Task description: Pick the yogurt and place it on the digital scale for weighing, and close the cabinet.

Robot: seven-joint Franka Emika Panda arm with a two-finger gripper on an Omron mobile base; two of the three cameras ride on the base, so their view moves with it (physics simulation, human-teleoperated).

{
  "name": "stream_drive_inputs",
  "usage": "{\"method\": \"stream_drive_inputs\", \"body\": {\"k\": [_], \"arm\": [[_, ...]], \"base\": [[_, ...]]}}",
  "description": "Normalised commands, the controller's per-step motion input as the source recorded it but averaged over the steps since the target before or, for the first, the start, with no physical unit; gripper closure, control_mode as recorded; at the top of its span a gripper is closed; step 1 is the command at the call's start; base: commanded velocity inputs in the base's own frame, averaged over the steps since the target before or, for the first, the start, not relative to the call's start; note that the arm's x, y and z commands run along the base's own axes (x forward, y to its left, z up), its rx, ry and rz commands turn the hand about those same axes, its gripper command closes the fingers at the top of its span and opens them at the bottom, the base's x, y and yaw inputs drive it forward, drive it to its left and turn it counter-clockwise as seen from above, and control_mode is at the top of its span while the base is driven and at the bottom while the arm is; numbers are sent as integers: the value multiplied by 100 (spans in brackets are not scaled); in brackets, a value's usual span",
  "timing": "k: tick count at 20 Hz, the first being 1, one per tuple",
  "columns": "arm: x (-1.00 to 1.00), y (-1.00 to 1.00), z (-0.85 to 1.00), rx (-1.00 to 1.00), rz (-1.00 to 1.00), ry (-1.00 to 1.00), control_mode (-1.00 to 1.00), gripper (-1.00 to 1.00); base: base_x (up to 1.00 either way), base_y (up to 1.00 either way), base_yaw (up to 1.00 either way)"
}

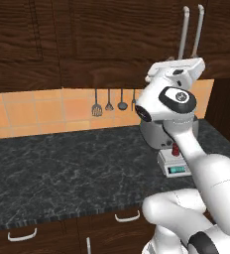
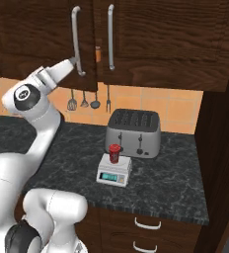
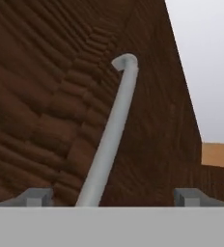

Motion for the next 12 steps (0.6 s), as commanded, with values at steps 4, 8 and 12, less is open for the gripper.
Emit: {"method": "stream_drive_inputs", "body": {"k": [4, 8, 12], "arm": [[100, -12, 9, 7, 13, 43, -100, -100], [100, 0, -17, 0, 8, 33, -100, -100], [100, 0, -52, 0, 6, 11, -100, -100]], "base": [[0, 0, 0], [0, 0, 0], [0, 0, 0]]}}
